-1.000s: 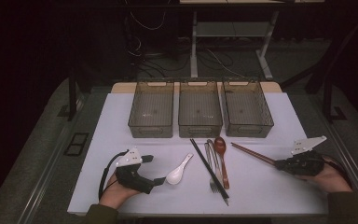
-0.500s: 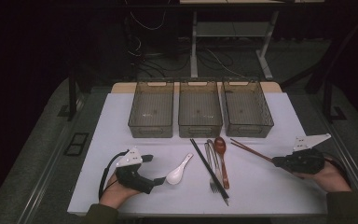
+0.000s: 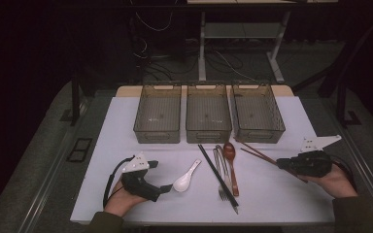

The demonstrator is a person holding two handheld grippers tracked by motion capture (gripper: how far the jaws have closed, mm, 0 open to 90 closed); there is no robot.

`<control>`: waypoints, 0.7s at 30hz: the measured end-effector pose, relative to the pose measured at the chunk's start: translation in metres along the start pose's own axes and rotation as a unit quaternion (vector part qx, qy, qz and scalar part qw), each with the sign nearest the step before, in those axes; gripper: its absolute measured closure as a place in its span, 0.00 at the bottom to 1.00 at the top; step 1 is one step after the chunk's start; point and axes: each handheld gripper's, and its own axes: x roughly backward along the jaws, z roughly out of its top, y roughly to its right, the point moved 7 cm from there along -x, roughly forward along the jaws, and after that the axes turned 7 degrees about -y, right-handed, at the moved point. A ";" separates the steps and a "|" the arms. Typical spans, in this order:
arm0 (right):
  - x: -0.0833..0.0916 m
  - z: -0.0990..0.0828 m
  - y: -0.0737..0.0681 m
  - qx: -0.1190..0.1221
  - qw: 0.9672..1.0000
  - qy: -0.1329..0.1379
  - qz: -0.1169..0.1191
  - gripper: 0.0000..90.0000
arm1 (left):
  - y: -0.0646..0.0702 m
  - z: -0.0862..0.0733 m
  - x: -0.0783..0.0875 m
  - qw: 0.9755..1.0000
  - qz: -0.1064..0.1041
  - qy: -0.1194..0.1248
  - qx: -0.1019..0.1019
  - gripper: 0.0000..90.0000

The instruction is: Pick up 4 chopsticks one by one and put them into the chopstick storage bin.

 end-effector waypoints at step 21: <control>-0.017 0.044 -0.012 -0.015 0.999 0.043 0.021 0.93 | 0.002 0.000 -0.002 1.000 -0.004 -0.003 0.007 0.00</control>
